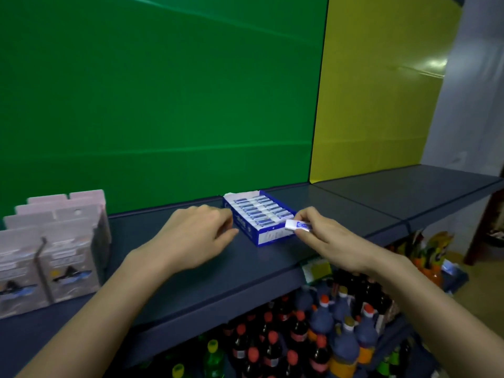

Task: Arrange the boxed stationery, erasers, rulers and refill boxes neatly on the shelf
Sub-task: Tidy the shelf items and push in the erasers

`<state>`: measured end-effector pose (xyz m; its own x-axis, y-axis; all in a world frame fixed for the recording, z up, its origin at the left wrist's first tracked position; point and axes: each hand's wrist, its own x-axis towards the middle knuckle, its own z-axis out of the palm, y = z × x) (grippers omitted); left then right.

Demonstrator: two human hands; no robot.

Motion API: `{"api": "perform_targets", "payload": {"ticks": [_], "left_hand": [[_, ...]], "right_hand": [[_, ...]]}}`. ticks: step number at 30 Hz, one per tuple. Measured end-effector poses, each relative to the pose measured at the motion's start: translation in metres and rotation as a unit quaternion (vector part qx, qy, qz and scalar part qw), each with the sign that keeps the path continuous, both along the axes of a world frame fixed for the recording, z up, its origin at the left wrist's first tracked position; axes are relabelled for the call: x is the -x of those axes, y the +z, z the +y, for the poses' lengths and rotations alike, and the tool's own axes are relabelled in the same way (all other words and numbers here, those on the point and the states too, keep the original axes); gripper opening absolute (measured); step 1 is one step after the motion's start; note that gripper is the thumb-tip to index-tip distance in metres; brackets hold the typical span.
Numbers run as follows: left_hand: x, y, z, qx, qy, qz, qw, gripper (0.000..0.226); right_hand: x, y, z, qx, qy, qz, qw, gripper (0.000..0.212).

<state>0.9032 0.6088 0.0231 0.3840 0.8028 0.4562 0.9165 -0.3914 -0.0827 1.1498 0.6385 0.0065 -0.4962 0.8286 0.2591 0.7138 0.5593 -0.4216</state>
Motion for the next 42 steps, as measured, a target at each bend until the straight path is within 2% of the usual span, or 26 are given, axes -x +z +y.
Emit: {"api": "perform_targets", "payload": {"ticks": [3,6,9,16,24,28,33,42], "left_hand": [[-0.01,0.003,0.028,-0.013,0.013,0.005,1.0,0.028],[-0.016,0.002,0.048,-0.007,0.03,0.008,0.999,0.028],[-0.019,-0.002,0.064,0.001,0.05,0.012,0.999,0.028],[-0.029,-0.013,0.084,0.018,0.126,0.008,0.992,0.027],[-0.041,-0.016,0.093,0.012,0.217,-0.005,0.976,0.03],[-0.047,-0.019,0.091,0.007,0.241,-0.023,0.97,0.028],[-0.048,-0.022,0.091,0.028,0.263,-0.048,0.963,0.027],[-0.057,-0.032,0.098,0.094,0.287,-0.101,0.948,0.038]], "right_hand": [[-0.009,0.01,0.04,-0.038,0.014,0.002,0.999,0.014],[-0.013,0.011,0.072,-0.057,0.033,-0.031,0.997,0.025],[-0.013,0.01,0.099,-0.061,0.062,-0.059,0.994,0.027],[-0.017,0.01,0.141,0.004,0.155,-0.022,0.988,0.024],[-0.016,0.001,0.159,0.001,0.212,0.03,0.977,0.02],[-0.012,0.009,0.165,0.035,0.258,0.009,0.965,0.013],[-0.003,0.019,0.173,0.071,0.265,-0.056,0.96,0.012],[-0.003,0.019,0.179,0.138,0.278,-0.056,0.949,0.015]]}}
